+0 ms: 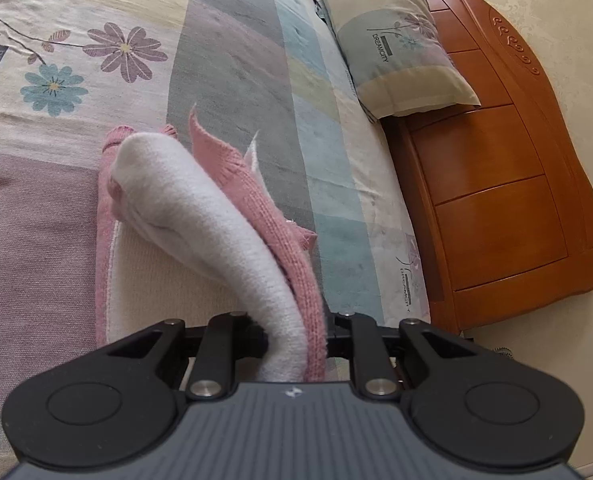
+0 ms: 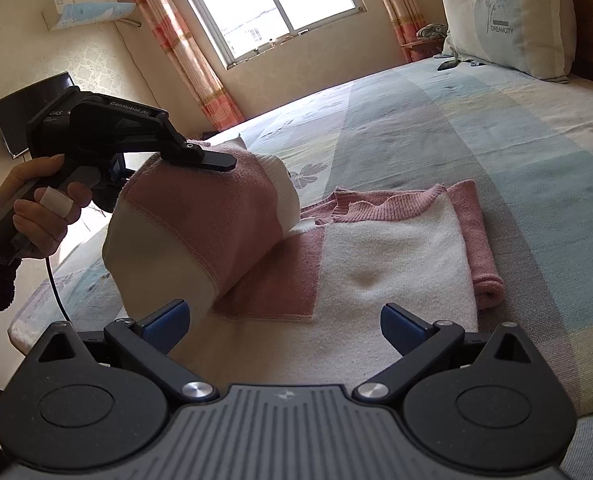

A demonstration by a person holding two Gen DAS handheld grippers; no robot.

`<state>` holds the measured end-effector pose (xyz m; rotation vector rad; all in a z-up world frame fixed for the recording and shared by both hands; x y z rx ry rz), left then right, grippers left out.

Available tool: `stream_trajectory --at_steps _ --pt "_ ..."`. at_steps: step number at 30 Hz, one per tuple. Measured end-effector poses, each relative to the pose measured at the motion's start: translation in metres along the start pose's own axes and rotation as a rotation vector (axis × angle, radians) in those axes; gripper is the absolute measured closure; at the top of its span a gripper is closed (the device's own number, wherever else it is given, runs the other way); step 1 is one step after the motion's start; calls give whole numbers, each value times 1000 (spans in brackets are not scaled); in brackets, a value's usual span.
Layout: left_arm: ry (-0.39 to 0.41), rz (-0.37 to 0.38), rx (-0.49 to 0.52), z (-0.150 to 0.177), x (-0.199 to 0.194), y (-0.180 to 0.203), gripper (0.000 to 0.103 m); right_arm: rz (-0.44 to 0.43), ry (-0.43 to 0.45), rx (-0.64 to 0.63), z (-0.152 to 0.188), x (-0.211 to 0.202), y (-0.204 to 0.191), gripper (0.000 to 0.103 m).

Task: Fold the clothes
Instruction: 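Lift the gripped edge with the left gripper and fold it over the sweater, then open the left gripper and release the folded edge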

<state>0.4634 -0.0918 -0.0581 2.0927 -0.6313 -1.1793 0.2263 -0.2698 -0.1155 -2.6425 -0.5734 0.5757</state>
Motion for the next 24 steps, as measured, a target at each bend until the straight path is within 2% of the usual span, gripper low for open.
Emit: stream_trajectory --at_steps 7,22,24 --pt "-48 -39 42 4 43 22 85 27 36 14 -9 -22 11 0" --pt "-148 -159 21 27 121 20 84 86 74 39 -13 -45 29 0" --pt "-152 -167 12 29 126 20 81 93 71 44 -11 -46 32 0"
Point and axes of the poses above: each gripper's, at about its wrist camera, not at the fingertips, and x roughly the way its jaws point, y to its right, z to its underside, the point moved 6 cm from there along x, roughly the way its jaws point, and after that the axes turned 12 degrees about y, right-handed, at the moved point
